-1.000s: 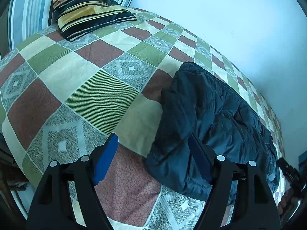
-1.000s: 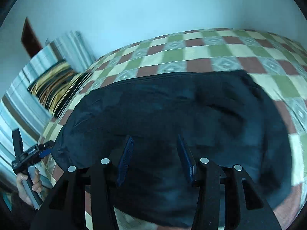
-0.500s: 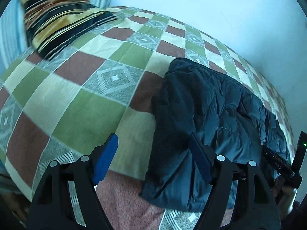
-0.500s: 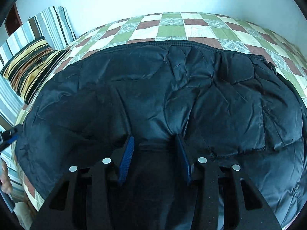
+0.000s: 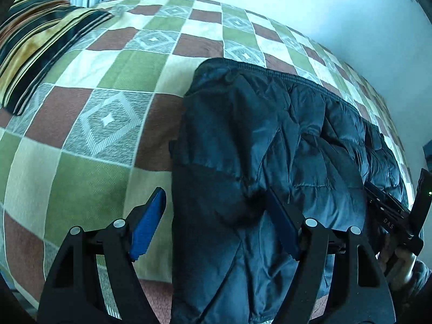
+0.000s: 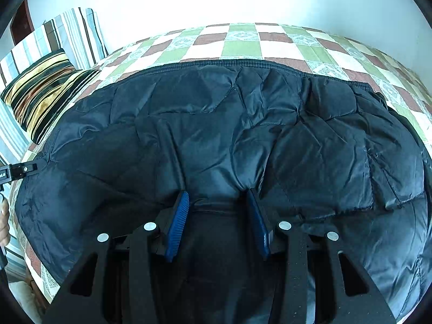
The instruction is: Fold large clothes
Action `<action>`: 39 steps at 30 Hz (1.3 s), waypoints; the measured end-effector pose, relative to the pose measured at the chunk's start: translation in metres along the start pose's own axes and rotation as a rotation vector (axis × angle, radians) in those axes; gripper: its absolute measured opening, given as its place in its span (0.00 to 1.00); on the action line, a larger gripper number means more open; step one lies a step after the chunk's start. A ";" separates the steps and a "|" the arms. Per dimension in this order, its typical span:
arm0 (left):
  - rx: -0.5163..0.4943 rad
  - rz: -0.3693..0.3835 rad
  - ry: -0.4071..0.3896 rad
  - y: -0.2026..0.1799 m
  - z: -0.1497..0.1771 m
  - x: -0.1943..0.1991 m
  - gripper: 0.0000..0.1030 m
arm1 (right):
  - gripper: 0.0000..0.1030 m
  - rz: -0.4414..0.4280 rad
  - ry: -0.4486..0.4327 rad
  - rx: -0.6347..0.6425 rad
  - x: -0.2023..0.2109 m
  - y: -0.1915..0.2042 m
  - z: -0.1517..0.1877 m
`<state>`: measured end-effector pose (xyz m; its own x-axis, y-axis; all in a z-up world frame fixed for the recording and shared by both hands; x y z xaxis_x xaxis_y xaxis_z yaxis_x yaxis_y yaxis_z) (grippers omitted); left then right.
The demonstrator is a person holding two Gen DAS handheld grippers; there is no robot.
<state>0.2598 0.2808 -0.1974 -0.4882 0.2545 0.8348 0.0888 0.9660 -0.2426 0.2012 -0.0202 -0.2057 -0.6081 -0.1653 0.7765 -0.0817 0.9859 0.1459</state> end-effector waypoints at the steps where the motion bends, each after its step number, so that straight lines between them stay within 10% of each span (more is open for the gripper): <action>1: -0.005 0.004 0.012 0.000 -0.002 -0.004 0.73 | 0.43 0.000 -0.001 -0.001 0.000 0.000 0.000; 25: 0.123 0.169 0.170 0.011 -0.002 -0.059 0.77 | 0.44 0.006 -0.017 0.003 0.001 0.001 0.000; 34: 0.153 0.233 0.178 0.008 -0.001 -0.064 0.63 | 0.44 0.008 -0.028 0.009 0.000 0.002 0.001; 39: 0.131 0.200 0.160 0.005 -0.004 -0.064 0.74 | 0.44 0.005 -0.029 0.010 -0.001 0.000 0.000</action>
<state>0.2946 0.2697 -0.2504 -0.3281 0.4535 0.8286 0.0515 0.8845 -0.4637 0.2020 -0.0196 -0.2061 -0.6309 -0.1601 0.7591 -0.0864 0.9869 0.1364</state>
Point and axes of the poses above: each gripper's, at about its wrist camera, not at the fingertips, and x roughly against the way its jaws point, y to its left, z to its underside, the point moved 3 cm from there along -x, roughly the way its jaws point, and after that the axes turned 4 degrees about -y, right-handed, at the moved point
